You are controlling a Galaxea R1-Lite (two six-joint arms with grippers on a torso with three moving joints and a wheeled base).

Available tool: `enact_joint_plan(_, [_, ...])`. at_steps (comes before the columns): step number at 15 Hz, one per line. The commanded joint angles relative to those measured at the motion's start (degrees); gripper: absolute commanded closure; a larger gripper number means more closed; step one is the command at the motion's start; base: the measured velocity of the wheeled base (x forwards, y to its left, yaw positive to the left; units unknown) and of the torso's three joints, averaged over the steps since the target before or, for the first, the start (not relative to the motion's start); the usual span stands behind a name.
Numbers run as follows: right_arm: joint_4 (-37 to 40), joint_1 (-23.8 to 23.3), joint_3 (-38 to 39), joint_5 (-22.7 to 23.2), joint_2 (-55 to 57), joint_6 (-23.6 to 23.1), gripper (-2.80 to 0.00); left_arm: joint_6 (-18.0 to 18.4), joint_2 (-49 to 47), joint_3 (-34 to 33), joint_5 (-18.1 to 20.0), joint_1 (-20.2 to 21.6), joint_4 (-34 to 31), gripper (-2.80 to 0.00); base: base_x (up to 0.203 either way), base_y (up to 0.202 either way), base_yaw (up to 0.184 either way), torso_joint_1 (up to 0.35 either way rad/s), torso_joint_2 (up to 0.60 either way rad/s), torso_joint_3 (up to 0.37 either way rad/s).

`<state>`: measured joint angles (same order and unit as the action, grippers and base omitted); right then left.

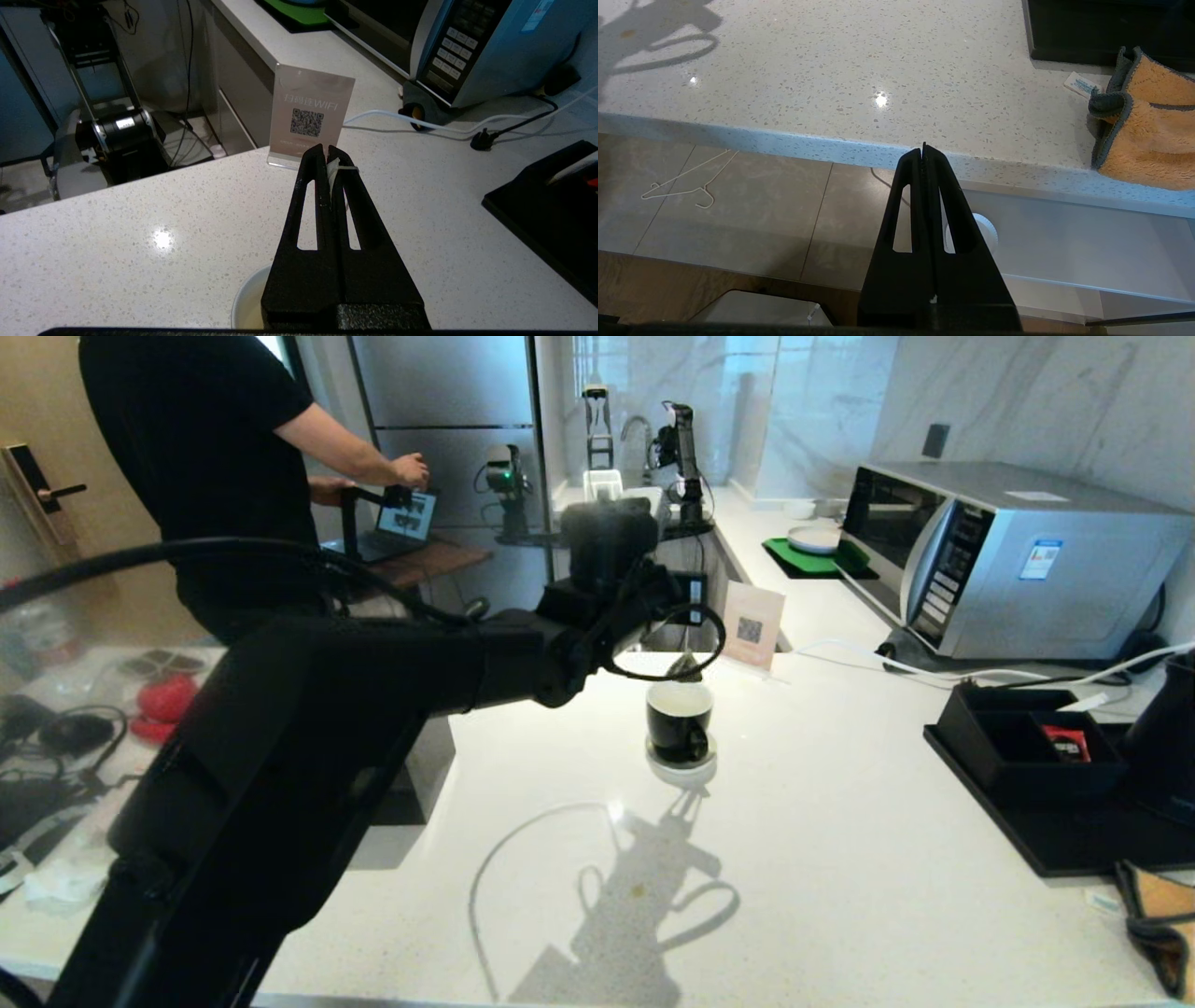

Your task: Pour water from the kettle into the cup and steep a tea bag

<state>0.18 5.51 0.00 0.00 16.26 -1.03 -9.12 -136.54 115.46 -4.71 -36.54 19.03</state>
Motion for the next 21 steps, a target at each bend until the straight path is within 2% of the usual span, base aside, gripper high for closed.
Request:
enact_joint_plan(1, [0.0, 0.0, 0.0, 0.0, 0.1, 0.0, 0.0, 0.0, 1.5, 0.0, -0.1, 0.1, 0.4, 0.0, 0.0, 0.0, 0.0, 0.0, 0.0, 0.0])
enact_joint_plan(9, [0.0, 0.2, 0.0, 0.0, 0.1, 0.0, 0.0, 0.0, 1.3, -0.1, -0.3, 0.0, 0.7, 0.0, 0.0, 0.0, 0.0, 0.0, 0.0, 0.0])
enact_joint_plan(12, [0.1, 3.6, 0.0, 0.0, 4.3, 0.1, 0.0, 0.1, 0.7, -0.1, -0.4, 0.1, 0.7, 0.0, 0.0, 0.0, 0.0, 0.0, 0.0, 0.0])
enact_joint_plan(15, [0.0, 2.9, 0.0, -0.1, 0.5, 0.1, 0.0, 0.0, 0.4, -0.1, -0.4, 0.3, 0.8, 0.0, 0.0, 0.0, 0.0, 0.0, 0.0, 0.0])
enact_joint_plan(21, [0.0, 2.8, 0.0, -0.1, 0.1, 0.1, 0.0, 0.1, -2.5, -0.1, -0.5, 0.3, 1.9, 0.0, 0.0, 0.0, 0.0, 0.0, 0.0, 0.0])
